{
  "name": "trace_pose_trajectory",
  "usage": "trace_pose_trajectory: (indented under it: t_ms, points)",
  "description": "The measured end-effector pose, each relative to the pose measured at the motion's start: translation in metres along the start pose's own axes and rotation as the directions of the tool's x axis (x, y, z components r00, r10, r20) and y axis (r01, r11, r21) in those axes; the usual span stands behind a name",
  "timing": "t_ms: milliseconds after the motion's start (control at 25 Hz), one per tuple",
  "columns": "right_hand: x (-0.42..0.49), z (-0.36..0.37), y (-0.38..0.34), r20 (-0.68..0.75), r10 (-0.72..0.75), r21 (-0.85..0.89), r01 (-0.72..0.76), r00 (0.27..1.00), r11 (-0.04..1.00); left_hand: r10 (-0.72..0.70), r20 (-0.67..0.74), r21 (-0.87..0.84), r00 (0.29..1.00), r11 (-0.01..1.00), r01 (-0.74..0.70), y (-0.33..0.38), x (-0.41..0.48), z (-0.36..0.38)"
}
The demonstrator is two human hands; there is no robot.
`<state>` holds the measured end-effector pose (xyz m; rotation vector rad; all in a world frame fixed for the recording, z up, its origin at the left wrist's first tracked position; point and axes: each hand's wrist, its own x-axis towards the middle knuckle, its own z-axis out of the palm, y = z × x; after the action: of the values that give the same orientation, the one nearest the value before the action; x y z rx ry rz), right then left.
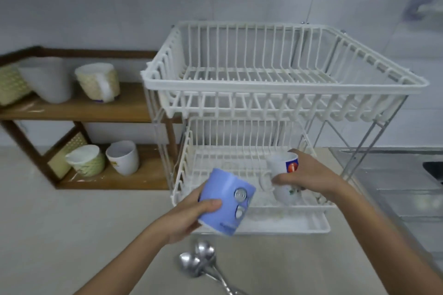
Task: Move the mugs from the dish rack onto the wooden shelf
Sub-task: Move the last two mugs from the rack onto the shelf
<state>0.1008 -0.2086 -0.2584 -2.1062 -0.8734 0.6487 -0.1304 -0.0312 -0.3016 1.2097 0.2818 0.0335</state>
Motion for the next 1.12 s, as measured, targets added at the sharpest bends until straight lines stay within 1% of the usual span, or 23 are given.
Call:
trace_pose_trajectory:
  t_ms: [40, 120, 200, 280, 360, 440, 480, 600, 680, 760, 840, 920, 960, 1040, 1120]
  points:
    - [-0.007, 0.012, -0.006, -0.001, -0.026, 0.053, 0.026, 1.0, 0.998, -0.019, 0.021, -0.013, 1.0, 1.0, 0.02, -0.001, -0.022, -0.009]
    - [-0.019, 0.037, -0.021, 0.018, -0.104, 0.141, 0.1, 0.994, 0.985, -0.051, -0.021, -0.106, 0.998, 0.993, 0.048, -0.002, -0.061, -0.033]
    - [-0.031, 0.063, -0.041, 0.069, -0.212, 0.272, 0.186, 0.975, 0.944, -0.101, -0.144, -0.23, 0.984, 0.971, 0.066, -0.002, -0.089, -0.065]
    - [-0.044, 0.095, -0.067, 0.106, -0.317, 0.363, 0.26, 0.943, 0.895, -0.072, -0.248, -0.281, 0.966, 0.96, -0.001, 0.006, -0.11, -0.098]
    - [-0.054, 0.133, -0.096, 0.124, -0.386, 0.355, 0.322, 0.914, 0.878, 0.006, -0.295, -0.281, 0.955, 0.955, -0.093, 0.018, -0.125, -0.13]
    - [-0.056, 0.174, -0.123, 0.1, -0.416, 0.343, 0.361, 0.904, 0.867, 0.077, -0.341, -0.201, 0.937, 0.968, -0.153, 0.032, -0.136, -0.156]
    - [-0.053, 0.194, -0.137, 0.055, -0.42, 0.349, 0.377, 0.906, 0.858, 0.111, -0.368, -0.143, 0.923, 0.974, -0.174, 0.039, -0.139, -0.168]
    - [-0.029, 0.24, -0.186, -0.185, -0.382, 0.35, 0.424, 0.905, 0.835, 0.196, -0.431, 0.012, 0.881, 0.977, -0.211, 0.052, -0.135, -0.202]
    - [-0.006, 0.255, -0.219, -0.326, -0.326, 0.328, 0.43, 0.887, 0.841, 0.238, -0.466, 0.059, 0.852, 0.969, -0.239, 0.057, -0.125, -0.218]
    - [0.02, 0.259, -0.252, -0.45, -0.302, 0.304, 0.462, 0.84, 0.833, 0.271, -0.5, 0.09, 0.823, 0.961, -0.261, 0.061, -0.112, -0.233]
    - [0.051, 0.251, -0.279, -0.558, -0.286, 0.224, 0.472, 0.779, 0.853, 0.285, -0.534, 0.169, 0.796, 0.958, -0.23, 0.064, -0.099, -0.245]
    - [0.086, 0.24, -0.3, -0.609, -0.245, 0.147, 0.411, 0.754, 0.9, 0.283, -0.545, 0.289, 0.789, 0.947, -0.14, 0.067, -0.088, -0.254]
    - [0.103, 0.235, -0.306, -0.623, -0.202, 0.123, 0.35, 0.755, 0.929, 0.287, -0.549, 0.334, 0.785, 0.936, -0.109, 0.067, -0.083, -0.257]
    - [0.134, 0.226, -0.311, -0.636, -0.091, 0.123, 0.216, 0.767, 0.969, 0.304, -0.544, 0.356, 0.782, 0.928, -0.114, 0.064, -0.071, -0.262]
    - [0.157, 0.221, -0.309, -0.635, -0.021, 0.154, 0.154, 0.772, 0.976, 0.302, -0.527, 0.334, 0.795, 0.933, -0.133, 0.06, -0.061, -0.268]
